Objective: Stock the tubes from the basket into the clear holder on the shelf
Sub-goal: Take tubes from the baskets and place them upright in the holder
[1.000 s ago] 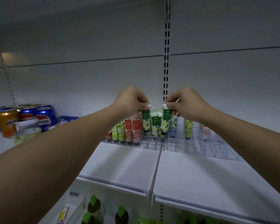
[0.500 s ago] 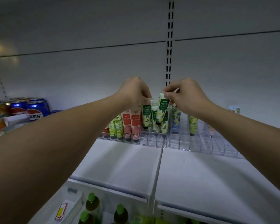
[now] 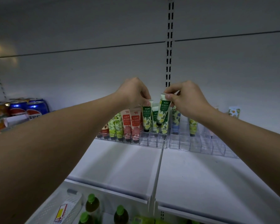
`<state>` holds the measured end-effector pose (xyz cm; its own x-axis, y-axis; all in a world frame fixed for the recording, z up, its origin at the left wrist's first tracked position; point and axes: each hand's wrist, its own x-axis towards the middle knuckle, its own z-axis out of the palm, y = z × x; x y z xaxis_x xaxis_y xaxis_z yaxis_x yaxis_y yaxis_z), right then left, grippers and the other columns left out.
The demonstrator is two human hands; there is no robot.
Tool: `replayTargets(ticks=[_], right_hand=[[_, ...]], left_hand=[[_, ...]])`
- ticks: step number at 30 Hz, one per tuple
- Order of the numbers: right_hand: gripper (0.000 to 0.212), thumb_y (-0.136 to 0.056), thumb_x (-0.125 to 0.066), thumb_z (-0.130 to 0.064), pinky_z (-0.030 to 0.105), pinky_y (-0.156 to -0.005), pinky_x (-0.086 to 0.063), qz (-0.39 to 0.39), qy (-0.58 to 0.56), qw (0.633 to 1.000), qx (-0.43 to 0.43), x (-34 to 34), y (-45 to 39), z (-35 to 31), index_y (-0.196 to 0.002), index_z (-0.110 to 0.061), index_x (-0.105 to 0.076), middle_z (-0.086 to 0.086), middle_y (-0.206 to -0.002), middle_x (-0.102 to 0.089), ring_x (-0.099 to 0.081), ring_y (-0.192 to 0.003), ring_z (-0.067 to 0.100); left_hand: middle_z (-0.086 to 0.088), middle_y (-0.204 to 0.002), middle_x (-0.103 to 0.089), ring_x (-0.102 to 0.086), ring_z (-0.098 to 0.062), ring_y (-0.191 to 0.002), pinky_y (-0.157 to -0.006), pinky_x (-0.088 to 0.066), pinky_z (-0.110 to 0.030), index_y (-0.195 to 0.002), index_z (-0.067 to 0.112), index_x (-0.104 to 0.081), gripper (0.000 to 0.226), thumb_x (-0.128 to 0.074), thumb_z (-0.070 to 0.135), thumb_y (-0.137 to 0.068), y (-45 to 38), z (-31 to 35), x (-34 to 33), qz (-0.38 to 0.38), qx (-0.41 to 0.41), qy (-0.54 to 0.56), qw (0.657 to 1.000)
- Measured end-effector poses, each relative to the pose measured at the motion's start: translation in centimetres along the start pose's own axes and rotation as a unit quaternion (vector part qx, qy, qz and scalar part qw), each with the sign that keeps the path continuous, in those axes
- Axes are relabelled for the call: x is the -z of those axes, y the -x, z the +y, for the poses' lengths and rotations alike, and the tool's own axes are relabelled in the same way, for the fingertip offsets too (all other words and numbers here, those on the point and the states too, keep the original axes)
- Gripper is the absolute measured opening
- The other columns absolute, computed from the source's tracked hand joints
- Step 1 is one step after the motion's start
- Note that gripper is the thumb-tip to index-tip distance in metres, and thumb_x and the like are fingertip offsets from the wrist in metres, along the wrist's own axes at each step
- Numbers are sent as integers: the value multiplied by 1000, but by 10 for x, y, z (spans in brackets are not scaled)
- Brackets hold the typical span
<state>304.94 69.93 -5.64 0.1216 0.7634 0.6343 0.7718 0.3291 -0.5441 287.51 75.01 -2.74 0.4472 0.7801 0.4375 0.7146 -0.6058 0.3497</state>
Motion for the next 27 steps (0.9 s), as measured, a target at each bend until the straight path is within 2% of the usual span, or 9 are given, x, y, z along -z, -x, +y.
replayTargets(ticks=[6,10,14,17,19,20,23,25,27], right_hand=[[10,-92,-65,-17,19,-57,-46,2,-4,1000,1,-2,0,2,-95,-21,-74,-11,-80,-64,-64,-74,10],[11,-92,-65,-17,27,-67,-50,-5,-2,1000,8,-1,2,2,-97,-20,-74,-13,-79,-62,-64,-80,12],[13,-93,-64,-18,27,-73,-49,-15,14,1000,7,3,5,0,-101,-20,-74,-15,-79,-60,-59,-77,6],[13,-93,-63,-18,26,-70,-48,-22,30,999,7,6,7,-8,-101,-19,-74,-14,-80,-61,-59,-77,5],[12,-93,-63,-17,25,-66,-48,-27,44,999,5,6,7,-15,-99,-17,-74,-10,-82,-63,-60,-77,8],[12,-94,-62,-17,24,-64,-47,-30,52,998,4,6,7,-18,-98,-17,-73,-9,-82,-63,-60,-77,8],[13,-94,-61,-15,28,-69,-50,-37,68,997,4,4,7,-28,-99,-14,-73,-9,-79,-61,-62,-79,12],[13,-94,-61,-13,29,-71,-50,-39,79,996,6,2,6,-33,-101,-13,-72,-6,-82,-62,-63,-80,14],[13,-94,-60,-12,28,-69,-47,-39,93,995,6,0,5,-37,-101,-13,-71,-3,-85,-63,-63,-80,15]], left_hand=[[13,-72,-65,-59,1,-64,-51,-40,-10,-89,17,-75,11,-77,20,-79,2,-3,-14,8,1,-26,1000],[-1,-95,-73,-61,-8,-76,-71,-47,-20,-100,13,-74,19,-74,19,-82,2,-5,-22,0,-15,-105,994],[-2,-111,-71,-60,-13,-89,-83,-48,-26,-113,14,-70,27,-68,22,-87,8,-4,-18,-6,-14,-148,989],[0,-119,-66,-58,-16,-105,-90,-43,-29,-122,19,-65,30,-60,29,-94,23,0,-14,68,-47,-159,984],[4,-111,-67,-57,-14,-102,-87,-42,-27,-117,23,-66,23,-56,27,-96,41,3,-13,120,-86,-155,977],[5,-107,-67,-58,-13,-98,-86,-44,-26,-113,24,-67,21,-55,25,-96,52,3,-15,122,-100,-148,976],[6,-99,-68,-62,-11,-85,-79,-56,-30,-103,24,-68,18,-51,24,-96,94,-6,-28,62,-127,-136,981],[9,-110,-65,-60,-9,-92,-83,-54,-32,-112,29,-64,24,-47,36,-96,122,-21,-42,3,-104,-119,987],[8,-125,-57,-54,-14,-107,-93,-48,-38,-124,33,-56,38,-40,50,-95,144,-37,-54,-58,-49,-111,991]])
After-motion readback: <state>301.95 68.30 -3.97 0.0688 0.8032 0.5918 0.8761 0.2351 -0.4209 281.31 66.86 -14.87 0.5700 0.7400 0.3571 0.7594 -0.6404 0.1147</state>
